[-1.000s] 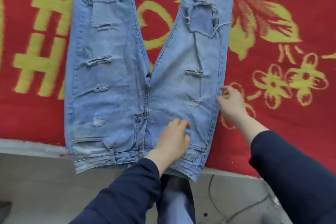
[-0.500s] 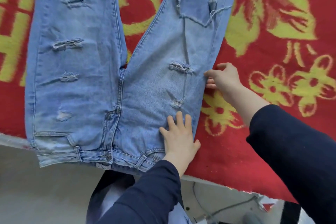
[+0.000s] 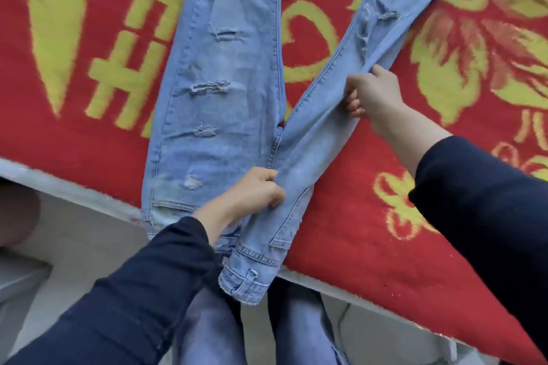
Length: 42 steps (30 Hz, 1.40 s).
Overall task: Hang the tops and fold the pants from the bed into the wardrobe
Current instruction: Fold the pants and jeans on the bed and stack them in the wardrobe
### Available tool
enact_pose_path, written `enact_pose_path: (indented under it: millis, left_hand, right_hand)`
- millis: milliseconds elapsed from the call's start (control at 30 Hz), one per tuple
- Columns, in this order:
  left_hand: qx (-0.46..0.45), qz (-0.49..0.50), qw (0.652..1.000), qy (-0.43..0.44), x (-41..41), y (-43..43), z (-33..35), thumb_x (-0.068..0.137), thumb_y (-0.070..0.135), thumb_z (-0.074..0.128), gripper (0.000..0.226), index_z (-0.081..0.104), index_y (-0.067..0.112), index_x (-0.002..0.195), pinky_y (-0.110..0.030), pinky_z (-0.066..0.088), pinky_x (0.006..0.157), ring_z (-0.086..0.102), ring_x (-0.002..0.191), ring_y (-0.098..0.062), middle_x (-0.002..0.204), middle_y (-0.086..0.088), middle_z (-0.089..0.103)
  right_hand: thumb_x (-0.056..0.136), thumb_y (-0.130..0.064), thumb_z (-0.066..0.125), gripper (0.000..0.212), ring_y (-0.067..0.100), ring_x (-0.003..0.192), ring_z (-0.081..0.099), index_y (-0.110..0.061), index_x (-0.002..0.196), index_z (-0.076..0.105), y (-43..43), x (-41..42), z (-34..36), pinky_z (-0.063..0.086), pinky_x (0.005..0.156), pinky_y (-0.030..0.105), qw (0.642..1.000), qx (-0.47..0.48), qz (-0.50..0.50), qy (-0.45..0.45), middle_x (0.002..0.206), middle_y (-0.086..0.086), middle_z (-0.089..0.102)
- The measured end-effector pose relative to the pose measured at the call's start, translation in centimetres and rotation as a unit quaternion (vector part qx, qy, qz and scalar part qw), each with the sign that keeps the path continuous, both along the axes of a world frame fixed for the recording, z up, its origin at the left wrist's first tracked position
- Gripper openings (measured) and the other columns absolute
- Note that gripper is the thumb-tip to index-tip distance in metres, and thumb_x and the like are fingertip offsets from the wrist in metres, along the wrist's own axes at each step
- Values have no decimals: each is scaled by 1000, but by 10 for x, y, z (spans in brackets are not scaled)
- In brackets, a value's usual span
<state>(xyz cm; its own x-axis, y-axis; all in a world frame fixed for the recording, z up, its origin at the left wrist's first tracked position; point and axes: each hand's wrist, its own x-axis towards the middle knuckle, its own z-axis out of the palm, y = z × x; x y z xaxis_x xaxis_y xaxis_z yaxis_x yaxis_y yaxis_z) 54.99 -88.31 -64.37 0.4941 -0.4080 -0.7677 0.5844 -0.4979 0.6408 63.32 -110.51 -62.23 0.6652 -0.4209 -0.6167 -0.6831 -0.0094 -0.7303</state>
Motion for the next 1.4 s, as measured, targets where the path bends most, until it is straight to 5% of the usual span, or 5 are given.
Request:
enact_pose_path:
  millis: [400,800,1000,1167,1400]
  left_hand:
    - [92,157,983,-26,68,205,-24,55,9,51,13,57,9,66,-28,35,58,47,58,-15,64,-4,56]
    - [159,-257,912,276,76,241,-54,92,19,62,19,59,1,100,-39,59,60,70,71,-32,84,-14,66]
    - [254,-297,909,146,143,205,-38,88,32,57,32,58,2,97,-33,56,49,68,58,-32,87,-17,69]
    - [346,-209,887,-221,222,143,-28,85,39,55,31,61,11,98,-34,42,68,61,97,-36,104,-14,66]
    - [284,-185,857,-389,292,68,-52,91,37,54,39,52,15,124,-39,37,96,38,125,-28,130,-10,47]
  right_hand:
    - [82,-6,52,73,15,58,53,-21,150,30,225,112,-17,44,50,24,980,-2,189,-63,98,8,63]
    - [88,-16,56,52,20,114,58,-13,139,49,235,77,-60,42,94,25,920,-140,359,70,121,5,63]
    - [87,-16,55,41,16,101,59,-16,128,59,208,97,-61,39,78,22,939,-162,301,35,110,1,63]
    - [89,-18,54,38,11,91,55,-16,126,60,171,130,-58,37,75,21,952,-193,234,29,112,1,65]
    - [90,-22,53,40,20,99,58,-12,128,55,92,189,-69,42,83,25,972,-227,50,25,112,2,62]
